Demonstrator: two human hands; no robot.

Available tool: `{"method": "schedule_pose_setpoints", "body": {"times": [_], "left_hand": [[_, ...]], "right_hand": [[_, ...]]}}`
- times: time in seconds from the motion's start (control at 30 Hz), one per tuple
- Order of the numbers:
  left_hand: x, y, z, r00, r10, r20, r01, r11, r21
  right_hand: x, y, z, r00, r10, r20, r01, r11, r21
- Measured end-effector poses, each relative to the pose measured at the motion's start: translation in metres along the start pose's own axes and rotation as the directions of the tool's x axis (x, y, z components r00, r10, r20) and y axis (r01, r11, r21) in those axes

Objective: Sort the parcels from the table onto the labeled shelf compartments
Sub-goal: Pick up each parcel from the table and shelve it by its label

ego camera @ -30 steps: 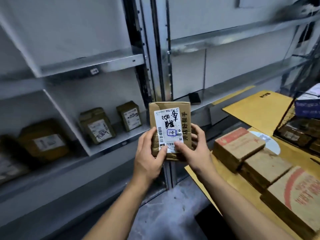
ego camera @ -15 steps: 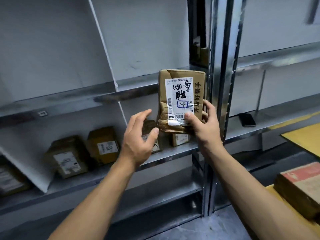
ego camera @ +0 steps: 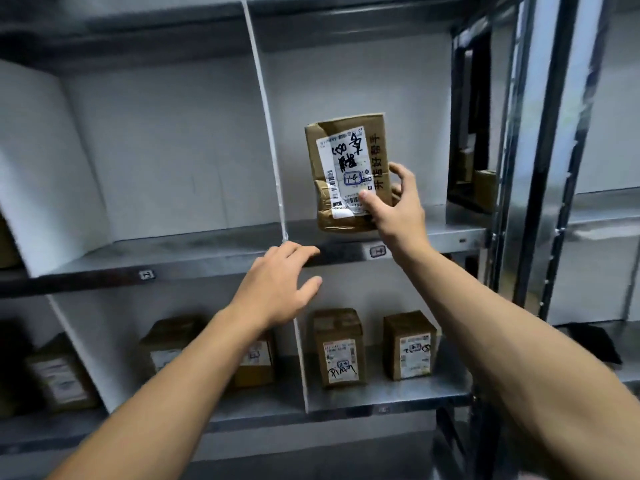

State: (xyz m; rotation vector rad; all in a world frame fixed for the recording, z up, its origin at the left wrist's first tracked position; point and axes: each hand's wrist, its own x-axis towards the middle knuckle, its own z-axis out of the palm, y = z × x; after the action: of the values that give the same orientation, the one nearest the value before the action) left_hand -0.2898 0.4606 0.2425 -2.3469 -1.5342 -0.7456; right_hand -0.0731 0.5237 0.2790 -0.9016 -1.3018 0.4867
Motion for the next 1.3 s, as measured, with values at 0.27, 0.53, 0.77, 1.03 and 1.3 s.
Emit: {"method": "schedule_pose_setpoints", "body": {"times": [0.27, 0.53, 0.77, 1.03, 1.3], "left_hand": [[0.011, -0.019, 0.010, 0.997, -0.061, -0.040, 0.058, 0.996, -0.061], [0.016, -0.027, 0.017, 0.994, -0.076, -0.073, 0.066, 0.990, -0.128], [0.022, -0.024, 0.023, 0.994, -0.045, -0.103, 0.029, 0.988, -0.150], [0.018, -0.028, 0.022, 0.995, -0.027, -0.093, 0.026, 1.000, -0.011], [0.010, -0.031, 0.019, 0.999, -0.035, -0.039, 0.040, 0.989, 0.141]], "right_hand": [[0.035, 0.028, 0.036, 0.991, -0.014, 0.130, 0.035, 0.986, -0.162], [0.042, 0.031, 0.036, 0.979, 0.027, 0.203, 0.023, 0.971, -0.237], [0.036, 0.040, 0.037, 0.982, 0.032, 0.184, 0.020, 0.962, -0.273], [0.039, 0.042, 0.034, 0.982, 0.040, 0.186, 0.017, 0.956, -0.292], [0.037, 0.046, 0.049, 0.988, 0.042, 0.147, 0.018, 0.922, -0.386]]}}
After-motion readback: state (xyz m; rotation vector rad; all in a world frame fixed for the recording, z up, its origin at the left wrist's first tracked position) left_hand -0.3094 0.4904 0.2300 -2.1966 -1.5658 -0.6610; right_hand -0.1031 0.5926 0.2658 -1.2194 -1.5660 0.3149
